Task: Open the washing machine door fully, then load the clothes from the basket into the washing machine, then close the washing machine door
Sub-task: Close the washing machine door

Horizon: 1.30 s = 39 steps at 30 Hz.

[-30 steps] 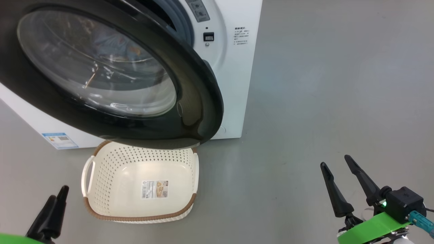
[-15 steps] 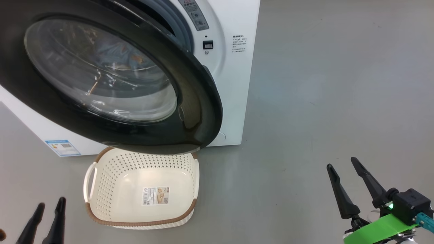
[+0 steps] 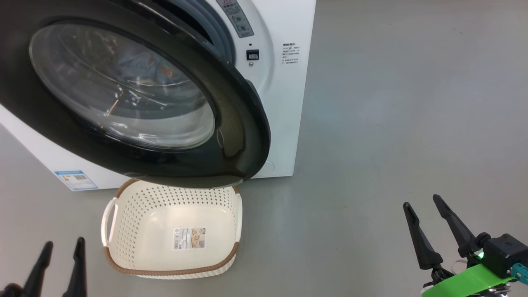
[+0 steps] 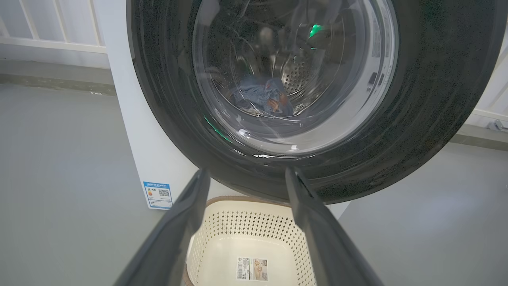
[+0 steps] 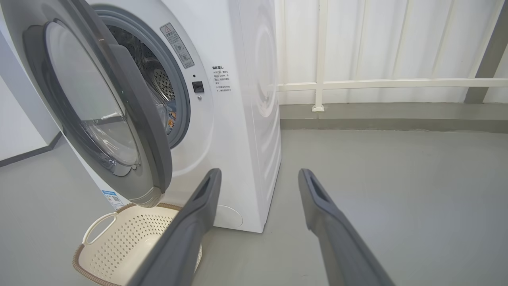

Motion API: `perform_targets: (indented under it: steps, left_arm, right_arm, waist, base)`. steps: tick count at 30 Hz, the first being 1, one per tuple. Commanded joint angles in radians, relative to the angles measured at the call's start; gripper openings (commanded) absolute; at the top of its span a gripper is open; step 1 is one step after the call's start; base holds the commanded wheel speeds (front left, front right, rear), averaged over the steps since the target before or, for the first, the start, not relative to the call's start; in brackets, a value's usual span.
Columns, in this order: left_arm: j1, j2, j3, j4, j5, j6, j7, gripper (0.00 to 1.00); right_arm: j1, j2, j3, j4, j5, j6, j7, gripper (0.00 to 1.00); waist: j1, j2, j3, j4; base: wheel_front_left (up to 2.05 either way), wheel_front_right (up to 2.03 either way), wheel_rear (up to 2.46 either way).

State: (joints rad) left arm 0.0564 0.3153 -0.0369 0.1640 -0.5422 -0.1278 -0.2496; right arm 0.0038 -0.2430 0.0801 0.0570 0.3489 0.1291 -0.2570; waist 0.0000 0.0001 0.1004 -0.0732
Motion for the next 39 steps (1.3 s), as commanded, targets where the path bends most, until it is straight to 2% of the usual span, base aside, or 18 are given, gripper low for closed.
perform_targets:
  steps: [1,8,22,23,24,25,26,27,39]
  left_arm:
    - [-0.013,0.013,0.043,-0.019,0.021,-0.003,-0.012,1.0]
    - [-0.013,-0.017,0.03,0.037,0.039,-0.003,-0.012,1.0]
    - [-0.029,-0.022,0.048,0.031,0.039,-0.003,-0.012,1.0]
    - [-0.03,-0.024,0.048,0.029,0.039,-0.003,-0.012,1.0]
    - [-0.031,-0.024,0.048,0.027,0.039,-0.003,-0.012,1.0]
    - [-0.032,-0.025,0.048,0.027,0.039,-0.003,-0.012,1.0]
    - [-0.034,-0.026,0.046,0.027,0.038,-0.003,-0.012,1.0]
    - [-0.037,-0.026,0.044,0.026,0.038,-0.003,-0.012,1.0]
    - [-0.073,-0.039,0.018,0.008,0.028,-0.003,-0.012,1.0]
  right_arm:
    - [0.002,-0.006,0.012,-0.027,0.003,0.002,-0.005,1.0]
    - [-0.003,0.006,0.016,-0.022,-0.001,0.002,-0.005,1.0]
    - [-0.014,0.012,0.012,-0.023,-0.004,0.002,-0.005,1.0]
    - [-0.017,0.014,0.011,-0.023,-0.002,0.002,-0.005,0.84]
    - [-0.02,0.016,0.011,-0.024,0.0,0.002,-0.005,0.5]
    - [-0.025,0.018,0.012,-0.024,0.003,0.002,-0.005,0.41]
    - [-0.03,0.021,0.013,-0.026,0.005,0.002,-0.005,0.16]
    - [-0.037,0.023,0.015,-0.027,0.007,0.002,-0.005,0.0]
    - [-0.219,0.064,0.068,-0.032,0.009,0.002,-0.005,0.0]
  waist:
    - [0.0,-0.0001,0.002,0.0]
    - [0.0,-0.0001,0.014,-0.003]
    - [0.0,-0.0001,0.014,0.006]
    - [0.0,-0.0001,0.013,0.008]
    - [0.0,-0.0001,0.013,0.009]
    - [0.0,-0.0001,0.013,0.012]
    - [0.0,-0.0001,0.013,0.014]
    - [0.0,-0.0001,0.014,0.017]
    - [0.0,-0.0001,0.031,0.068]
  base:
    - [0.0,0.0,0.0]
    - [0.0,0.0,0.0]
    - [0.0,0.0,0.0]
    - [0.0,0.0,0.0]
    - [0.0,0.0,0.0]
    - [0.0,0.0,0.0]
    - [0.0,0.0,0.0]
    - [0.0,0.0,0.0]
    - [0.0,0.0,0.0]
